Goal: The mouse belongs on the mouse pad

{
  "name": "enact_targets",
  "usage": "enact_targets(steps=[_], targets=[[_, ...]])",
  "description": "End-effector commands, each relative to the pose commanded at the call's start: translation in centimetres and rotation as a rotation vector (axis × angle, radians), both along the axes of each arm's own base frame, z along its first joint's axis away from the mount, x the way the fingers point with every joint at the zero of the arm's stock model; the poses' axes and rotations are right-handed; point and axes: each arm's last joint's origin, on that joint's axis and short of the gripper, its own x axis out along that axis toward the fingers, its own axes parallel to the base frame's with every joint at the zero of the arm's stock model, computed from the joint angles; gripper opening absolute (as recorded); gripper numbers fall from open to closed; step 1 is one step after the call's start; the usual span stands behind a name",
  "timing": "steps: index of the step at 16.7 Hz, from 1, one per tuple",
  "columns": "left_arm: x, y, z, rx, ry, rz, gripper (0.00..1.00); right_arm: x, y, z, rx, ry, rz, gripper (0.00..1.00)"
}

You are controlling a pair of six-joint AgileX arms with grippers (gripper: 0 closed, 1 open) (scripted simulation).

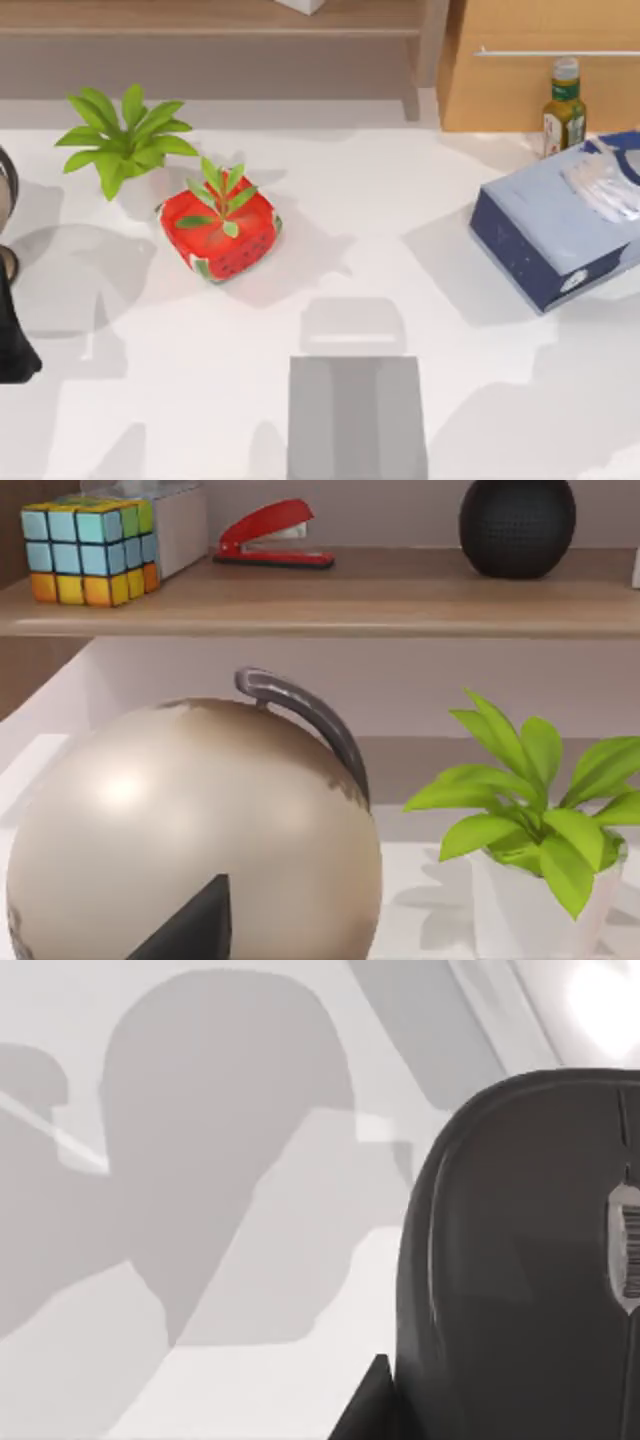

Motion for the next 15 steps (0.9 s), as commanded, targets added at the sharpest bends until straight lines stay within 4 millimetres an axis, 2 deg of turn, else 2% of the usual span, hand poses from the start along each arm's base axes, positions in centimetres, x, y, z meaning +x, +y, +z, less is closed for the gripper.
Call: enact_targets(steps=[3,5,12,15], targets=[[0.0,0.0,0.0,0.0,0.0,0.0,1.0,-0.3,0.6,2.7,0.016,0.016,0.02,0.0],[0.0,0.0,0.0,0.0,0.0,0.0,1.0,-0.6,1.1,3.4,0.036,0.052,0.036,0.0],[0.0,0.0,0.0,0.0,0.0,0.0,1.0,-0.9,1.3,3.4,0.05,0.086,0.037,0.0],[0.0,0.0,0.0,0.0,0.0,0.0,1.0,0.4,2.8,3.7,0.044,0.04,0.04,0.0]])
